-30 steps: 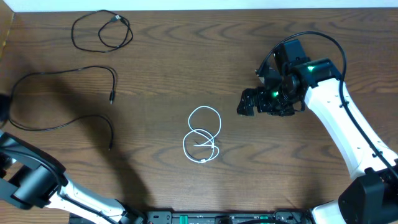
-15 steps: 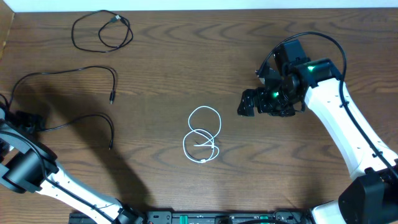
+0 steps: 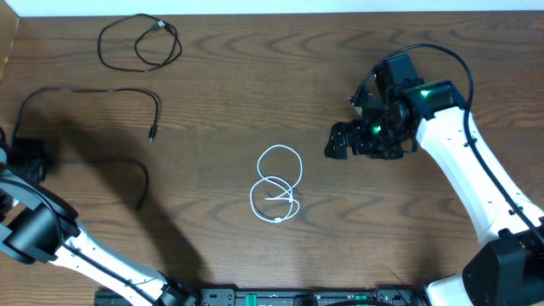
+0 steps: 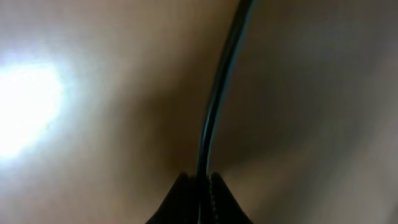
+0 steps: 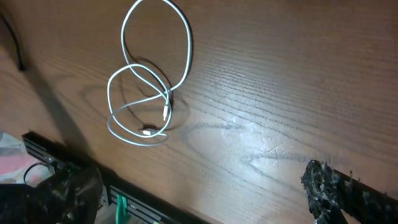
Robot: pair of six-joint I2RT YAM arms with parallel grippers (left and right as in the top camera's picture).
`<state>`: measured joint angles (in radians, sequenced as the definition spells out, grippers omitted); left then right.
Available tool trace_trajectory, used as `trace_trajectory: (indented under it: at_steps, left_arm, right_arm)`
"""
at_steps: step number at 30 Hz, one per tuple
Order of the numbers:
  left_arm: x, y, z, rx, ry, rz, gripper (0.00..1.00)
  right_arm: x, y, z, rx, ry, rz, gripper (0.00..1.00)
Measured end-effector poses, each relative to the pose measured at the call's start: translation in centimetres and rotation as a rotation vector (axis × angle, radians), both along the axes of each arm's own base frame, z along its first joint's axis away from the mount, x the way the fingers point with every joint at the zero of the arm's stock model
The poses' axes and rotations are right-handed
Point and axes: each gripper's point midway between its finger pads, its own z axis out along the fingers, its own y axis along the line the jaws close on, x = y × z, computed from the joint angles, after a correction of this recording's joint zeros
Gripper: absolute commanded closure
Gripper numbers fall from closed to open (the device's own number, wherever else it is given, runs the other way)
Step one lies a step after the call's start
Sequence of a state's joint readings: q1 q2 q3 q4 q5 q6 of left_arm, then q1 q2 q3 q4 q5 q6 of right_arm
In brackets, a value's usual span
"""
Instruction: Untangle cables
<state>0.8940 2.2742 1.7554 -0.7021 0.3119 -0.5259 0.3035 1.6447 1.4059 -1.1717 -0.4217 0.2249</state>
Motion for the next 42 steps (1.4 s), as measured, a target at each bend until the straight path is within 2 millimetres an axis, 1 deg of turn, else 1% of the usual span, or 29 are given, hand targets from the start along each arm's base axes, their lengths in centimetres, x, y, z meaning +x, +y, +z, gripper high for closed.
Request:
trace_trajectory:
  at_steps: [1,3,6,8,9,10,11,12,13,14,17,19,23,27,28,29,31,33,38,40,42]
  left_arm:
    - [1.6,0.4,0.7,0.007,-0.086,-0.01,0.93]
    - [3.7,0.8,1.9,0.012,-0.199,-0.019,0.93]
    - [5.8,1.4,3.4,0.019,-0.318,-0.018,0.93]
    - [6.8,1.8,4.4,0.031,-0.373,-0.019,0.92]
    - [7.0,1.9,4.9,0.035,-0.391,-0.02,0.76]
    - [7.2,1.9,5.2,0.039,-0.401,-0.021,0.55]
    - [7.2,2.0,5.5,0.045,-0.406,-0.024,0.26]
    - [7.2,1.9,5.9,0.048,-0.407,-0.026,0.16]
    - [6.9,1.8,5.8,0.046,-0.39,-0.027,0.11]
    - [6.3,1.4,5.5,0.035,-0.356,-0.028,0.1]
    - [3.6,0.7,3.6,0.025,-0.202,-0.03,0.1]
    - [1.9,0.5,2.6,0.04,-0.106,-0.046,0.1]
    - [-0.2,-0.4,1.6,0.024,0.007,-0.075,0.1]
    - [-2.3,-2.7,0.9,-0.057,0.107,-0.095,0.1]
    - [-2.7,-3.4,0.8,-0.08,0.129,-0.1,0.14]
    - [-2.8,-4.0,0.8,-0.096,0.143,-0.107,0.18]
    - [-2.8,-5.8,0.7,-0.134,0.179,-0.137,0.18]
    - [-2.4,-7.5,0.6,-0.153,0.205,-0.173,0.18]
    - [0.2,-11.9,0.4,-0.157,0.231,-0.303,0.18]
    - [1.3,-13.6,0.3,-0.145,0.24,-0.357,0.18]
    - [1.9,-14.6,0.3,-0.136,0.247,-0.387,0.18]
  right_arm:
    - [-0.1,-0.1,0.0,-0.002,0.006,0.0,0.01]
    - [-0.4,-0.1,-0.1,-0.006,0.018,-0.001,0.01]
    - [-0.5,-0.2,-0.1,-0.007,0.021,-0.002,0.01]
    - [-0.5,-0.2,-0.1,-0.008,0.022,-0.002,0.01]
    - [-0.5,-0.2,-0.1,-0.007,0.022,-0.002,0.01]
    - [-0.5,-0.2,-0.1,-0.008,0.022,-0.002,0.01]
    - [-0.5,-0.2,-0.1,-0.007,0.023,-0.002,0.01]
    - [-0.5,-0.2,-0.1,-0.007,0.023,-0.002,0.01]
    - [-0.5,-0.2,-0.1,-0.007,0.023,-0.003,0.01]
    - [-0.4,-0.1,-0.1,-0.006,0.021,-0.005,0.01]
    - [-0.4,-0.2,-0.1,-0.007,0.022,-0.006,0.01]
    - [-0.4,-0.1,-0.1,-0.006,0.023,-0.007,0.01]
    - [-0.3,-0.1,0.0,-0.004,0.017,-0.009,0.01]
    - [0.1,0.1,0.0,0.001,-0.001,-0.009,0.01]
    - [0.3,0.2,0.1,0.004,-0.011,-0.007,0.01]
    - [0.5,0.3,0.1,0.006,-0.019,-0.004,0.01]
    - [0.7,0.7,0.1,0.01,-0.036,0.005,0.01]
    - [0.9,1.3,0.3,0.017,-0.057,0.019,0.01]
    - [0.5,2.4,0.3,0.022,-0.068,0.051,0.01]
    - [0.4,2.5,0.3,0.022,-0.066,0.055,0.01]
    - [0.3,2.4,0.3,0.019,-0.059,0.055,0.01]
